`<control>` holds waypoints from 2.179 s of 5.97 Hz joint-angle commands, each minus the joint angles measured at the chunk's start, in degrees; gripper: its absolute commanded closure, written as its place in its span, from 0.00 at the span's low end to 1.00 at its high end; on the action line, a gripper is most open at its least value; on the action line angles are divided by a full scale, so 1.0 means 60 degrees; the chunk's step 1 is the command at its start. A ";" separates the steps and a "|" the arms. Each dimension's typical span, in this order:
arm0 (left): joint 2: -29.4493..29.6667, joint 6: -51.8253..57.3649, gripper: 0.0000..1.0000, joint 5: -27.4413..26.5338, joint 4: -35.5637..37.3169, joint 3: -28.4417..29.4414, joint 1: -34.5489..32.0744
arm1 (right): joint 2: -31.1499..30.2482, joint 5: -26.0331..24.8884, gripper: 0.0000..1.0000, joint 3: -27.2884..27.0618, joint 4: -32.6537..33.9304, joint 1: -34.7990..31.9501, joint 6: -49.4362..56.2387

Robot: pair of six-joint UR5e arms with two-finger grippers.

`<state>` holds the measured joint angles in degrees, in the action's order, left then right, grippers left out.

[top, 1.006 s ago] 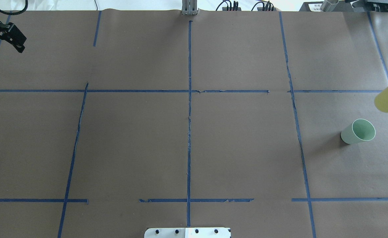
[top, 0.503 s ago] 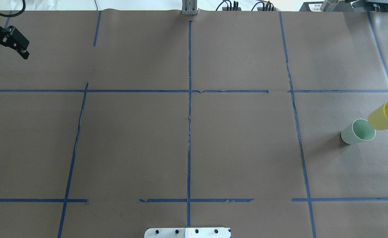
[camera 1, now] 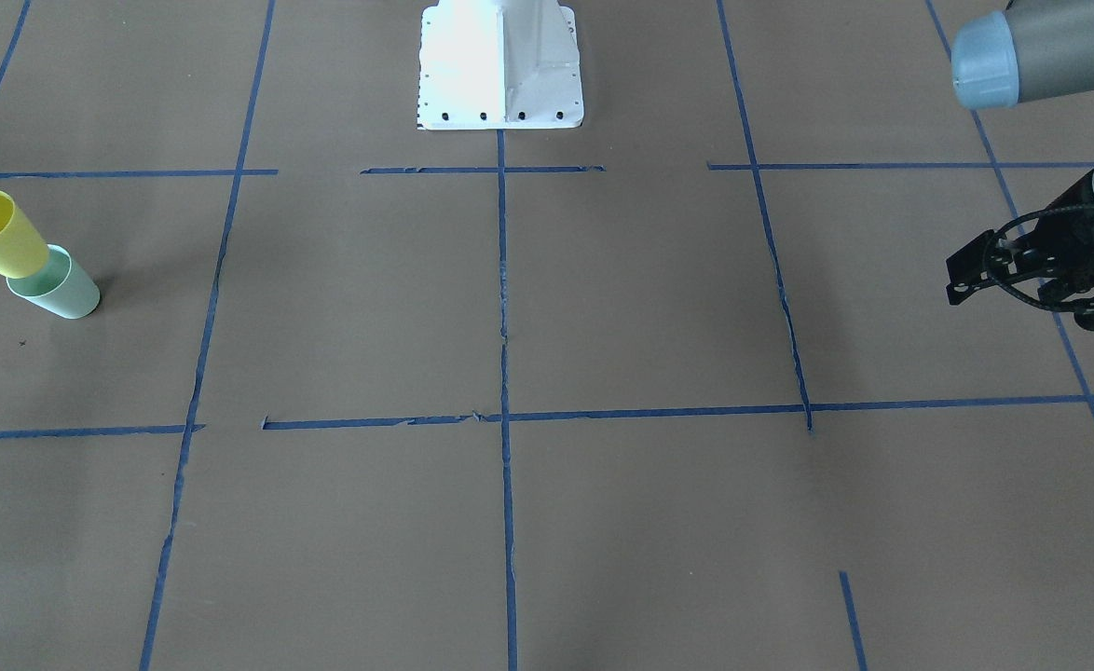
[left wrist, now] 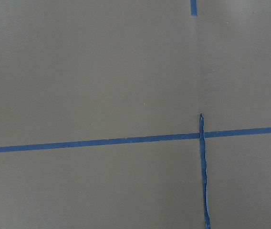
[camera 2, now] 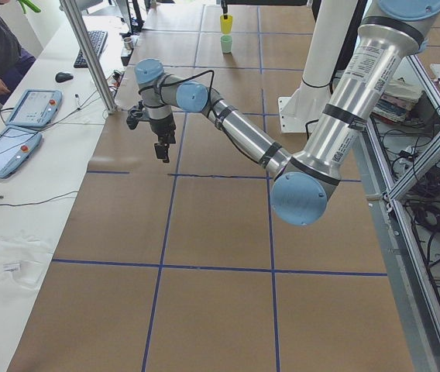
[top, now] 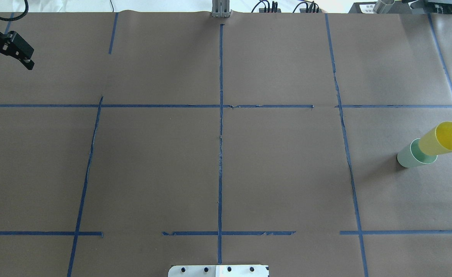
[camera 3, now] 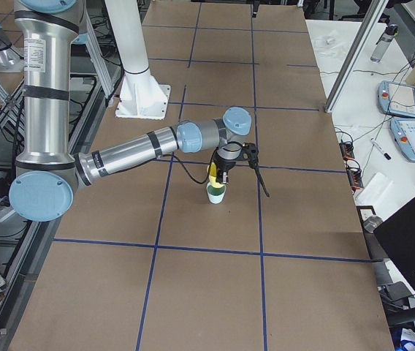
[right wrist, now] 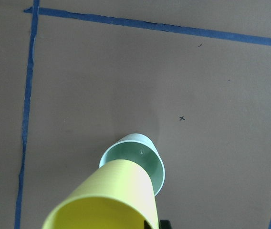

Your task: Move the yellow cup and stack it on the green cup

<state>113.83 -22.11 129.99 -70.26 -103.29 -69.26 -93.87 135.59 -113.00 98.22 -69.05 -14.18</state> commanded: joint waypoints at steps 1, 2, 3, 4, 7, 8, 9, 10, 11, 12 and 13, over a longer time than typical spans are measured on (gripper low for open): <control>-0.0003 0.0009 0.00 0.0001 -0.0009 -0.0012 0.0000 | 0.0058 -0.0025 1.00 0.0272 -0.0080 0.0330 -0.0038; -0.0003 -0.0006 0.00 0.0001 -0.0009 -0.0070 0.0000 | 0.0058 -0.0316 1.00 0.0317 -0.0066 0.0347 -0.0024; -0.0003 -0.0020 0.00 0.0001 -0.0009 -0.0071 0.0015 | 0.0058 -0.0362 0.99 0.0448 -0.0080 0.0390 -0.0024; -0.0003 -0.0020 0.00 0.0001 -0.0009 -0.0071 0.0015 | 0.0073 -0.0348 0.68 0.0464 -0.0080 0.0449 -0.0009; -0.0061 0.0183 0.00 0.0001 -0.0299 -0.0027 0.0015 | 0.0176 -0.0333 0.00 0.0405 -0.0109 0.0334 0.0122; -0.0293 0.0852 0.00 -0.0014 -0.0795 0.0162 0.0015 | -0.0013 -0.0348 0.00 0.0463 -0.0255 -0.0306 0.0862; -0.0397 0.2106 0.00 -0.0043 -0.0829 0.0642 -0.0304 | -0.0508 -0.0348 0.00 0.0478 -0.0242 -0.1211 0.2146; -0.0427 0.3336 0.00 -0.0029 -0.0830 0.1212 -0.0916 | -0.0962 -0.0348 0.00 0.0464 -0.0242 -0.2062 0.2652; -0.0515 0.4683 0.00 0.0000 -0.0830 0.1929 -0.1706 | -0.1431 -0.0348 0.00 0.0464 -0.0256 -0.2723 0.2715; -0.1052 0.5871 0.00 0.0204 -0.0830 0.2487 -0.2685 | -0.1624 -0.0333 0.00 0.0449 -0.0256 -0.2787 0.2614; -0.1884 0.6564 0.00 0.0365 -0.0844 0.2550 -0.3464 | -0.1626 -0.0333 0.00 0.0522 -0.0242 -0.2773 0.2555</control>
<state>106.80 12.04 131.21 -75.26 -89.37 -85.06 -103.10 133.57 -110.15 96.71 -85.28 1.42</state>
